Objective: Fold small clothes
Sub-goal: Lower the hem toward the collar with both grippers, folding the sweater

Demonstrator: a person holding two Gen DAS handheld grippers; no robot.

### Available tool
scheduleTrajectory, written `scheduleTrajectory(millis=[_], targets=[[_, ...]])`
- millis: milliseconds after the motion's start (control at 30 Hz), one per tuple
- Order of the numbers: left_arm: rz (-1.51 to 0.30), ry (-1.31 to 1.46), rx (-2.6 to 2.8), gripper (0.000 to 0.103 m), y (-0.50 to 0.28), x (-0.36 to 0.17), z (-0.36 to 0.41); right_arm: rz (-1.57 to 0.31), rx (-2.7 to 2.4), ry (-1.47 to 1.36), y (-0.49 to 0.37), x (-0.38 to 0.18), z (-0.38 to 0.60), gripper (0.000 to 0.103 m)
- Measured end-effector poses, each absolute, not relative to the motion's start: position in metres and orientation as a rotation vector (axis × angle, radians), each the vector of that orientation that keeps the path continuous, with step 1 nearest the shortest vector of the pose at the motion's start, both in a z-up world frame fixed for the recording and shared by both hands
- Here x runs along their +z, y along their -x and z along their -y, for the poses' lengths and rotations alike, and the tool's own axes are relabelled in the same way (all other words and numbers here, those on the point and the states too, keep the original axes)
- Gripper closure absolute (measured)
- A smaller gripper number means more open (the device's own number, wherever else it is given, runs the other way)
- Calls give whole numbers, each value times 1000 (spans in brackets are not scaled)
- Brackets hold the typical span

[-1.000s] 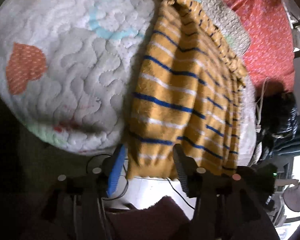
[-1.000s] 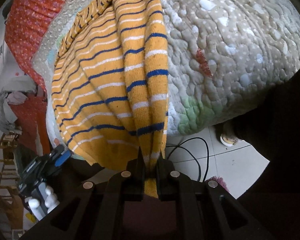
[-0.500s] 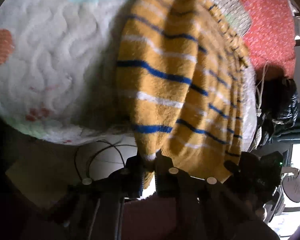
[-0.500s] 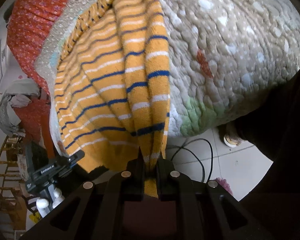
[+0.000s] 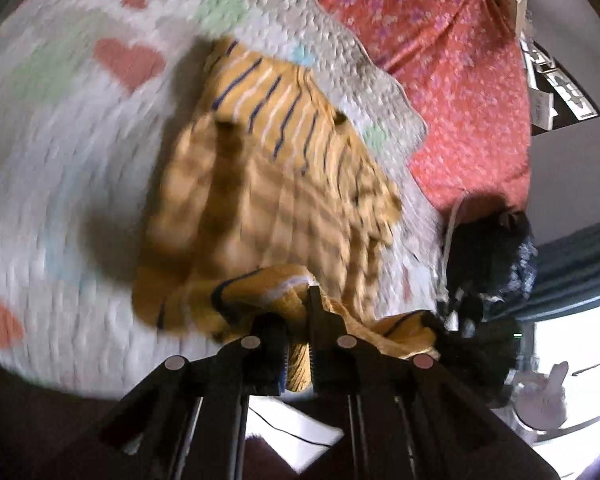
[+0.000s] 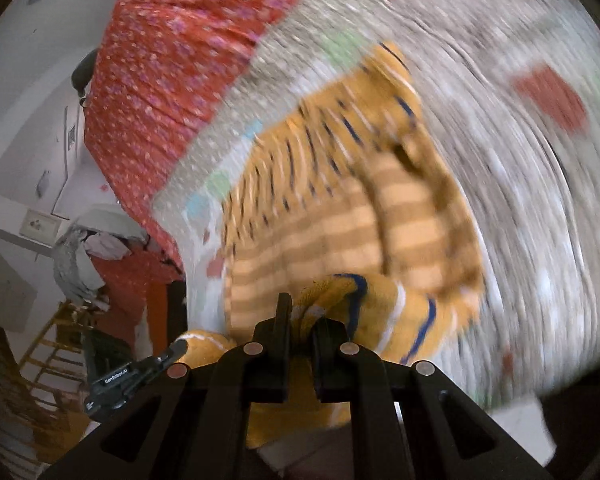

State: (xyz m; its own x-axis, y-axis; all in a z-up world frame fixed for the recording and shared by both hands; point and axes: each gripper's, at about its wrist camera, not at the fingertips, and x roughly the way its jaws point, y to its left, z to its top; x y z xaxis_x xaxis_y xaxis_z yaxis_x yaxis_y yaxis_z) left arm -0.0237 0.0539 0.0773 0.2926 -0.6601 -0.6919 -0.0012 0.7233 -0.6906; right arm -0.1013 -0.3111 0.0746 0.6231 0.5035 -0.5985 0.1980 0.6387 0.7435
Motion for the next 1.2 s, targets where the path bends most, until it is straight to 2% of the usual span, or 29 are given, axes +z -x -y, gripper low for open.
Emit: scheduleTrajectory(millis=[233, 467, 533, 567, 600, 633, 667, 700, 800, 933, 1200], targets=[[-1215, 621, -392, 96, -72, 69, -35, -909, 101, -848, 1, 67, 316, 94], [-1272, 624, -316, 94, -148, 32, -29, -960, -4, -741, -65, 35, 321, 93], [-1300, 704, -327, 90, -157, 22, -35, -949, 25, -733, -65, 38, 323, 83], [-1303, 738, -355, 81, -160, 22, -38, -936, 39, -716, -62, 43, 323, 76], [-1292, 748, -371, 68, -159, 24, -41, -914, 41, -689, -59, 50, 324, 56], [-1268, 760, -388, 62, -159, 28, -46, -882, 28, -658, -54, 58, 326, 40], [-1252, 774, -398, 53, -158, 31, -49, -851, 12, -636, -50, 65, 329, 37], [-1240, 795, -405, 49, -158, 35, -54, -837, 2, -628, -48, 69, 331, 36], [-1228, 798, -404, 47, -157, 42, -61, -840, 12, -597, -46, 79, 331, 36], [-1227, 549, -373, 46, -152, 51, -47, -897, 87, -328, -45, 81, 290, 36], [-1232, 58, -375, 46, -155, 32, 17, -939, 85, 83, -65, 44, 230, 36]])
